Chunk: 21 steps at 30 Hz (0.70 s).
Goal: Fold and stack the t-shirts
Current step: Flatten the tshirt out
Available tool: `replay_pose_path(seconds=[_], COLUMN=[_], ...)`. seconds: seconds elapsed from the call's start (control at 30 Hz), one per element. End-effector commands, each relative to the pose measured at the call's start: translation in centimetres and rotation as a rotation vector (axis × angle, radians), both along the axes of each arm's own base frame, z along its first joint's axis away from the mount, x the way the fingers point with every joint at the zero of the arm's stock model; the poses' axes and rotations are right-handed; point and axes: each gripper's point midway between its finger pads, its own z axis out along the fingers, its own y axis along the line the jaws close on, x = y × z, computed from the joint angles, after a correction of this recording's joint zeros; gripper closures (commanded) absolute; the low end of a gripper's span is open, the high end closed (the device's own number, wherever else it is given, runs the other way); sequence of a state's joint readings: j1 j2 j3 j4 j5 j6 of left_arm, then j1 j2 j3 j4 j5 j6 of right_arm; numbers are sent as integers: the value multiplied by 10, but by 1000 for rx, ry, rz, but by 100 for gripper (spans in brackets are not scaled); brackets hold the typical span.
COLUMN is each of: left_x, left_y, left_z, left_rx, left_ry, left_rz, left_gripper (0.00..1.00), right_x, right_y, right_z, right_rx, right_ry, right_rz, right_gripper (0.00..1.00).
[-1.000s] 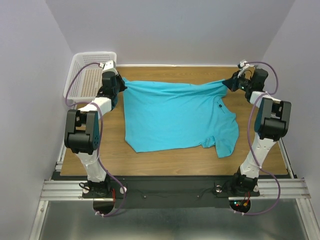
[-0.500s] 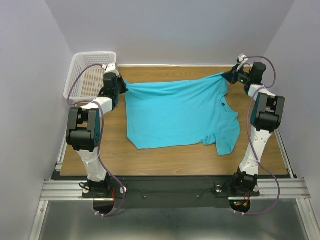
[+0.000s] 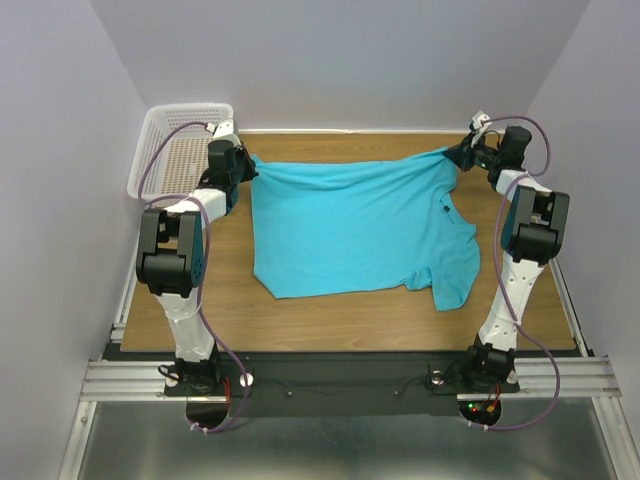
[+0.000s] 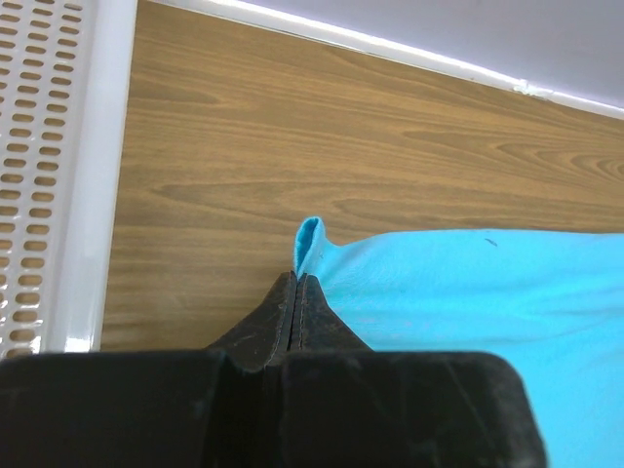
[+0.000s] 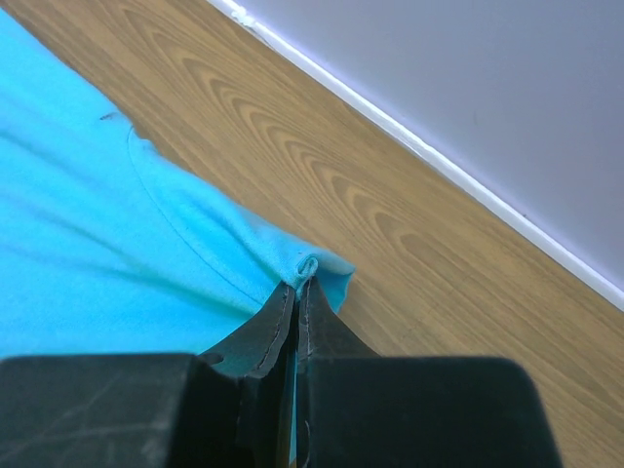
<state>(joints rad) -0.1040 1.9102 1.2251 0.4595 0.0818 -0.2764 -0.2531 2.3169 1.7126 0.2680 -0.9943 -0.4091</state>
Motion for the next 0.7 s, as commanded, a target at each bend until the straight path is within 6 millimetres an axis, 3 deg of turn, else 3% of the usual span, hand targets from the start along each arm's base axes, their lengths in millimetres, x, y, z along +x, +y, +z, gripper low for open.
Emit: replay_pose_path(seconds=[0.0, 0.43, 0.67], left_x=[18, 16, 15], left_y=[-5, 2, 1], left_z=[34, 33, 44], left_rx=[-23, 9, 28], left_ry=[-96, -93, -130], left_rz=[-23, -3, -20], left_gripper=[100, 100, 100], right_x=[-7, -17, -21], right_y=[6, 2, 1], right_z=[31, 47, 55], right_rx=[-34, -38, -24], right_ry=[-88, -128, -132], right_rz=[43, 45, 45], right_gripper=[99, 99, 100])
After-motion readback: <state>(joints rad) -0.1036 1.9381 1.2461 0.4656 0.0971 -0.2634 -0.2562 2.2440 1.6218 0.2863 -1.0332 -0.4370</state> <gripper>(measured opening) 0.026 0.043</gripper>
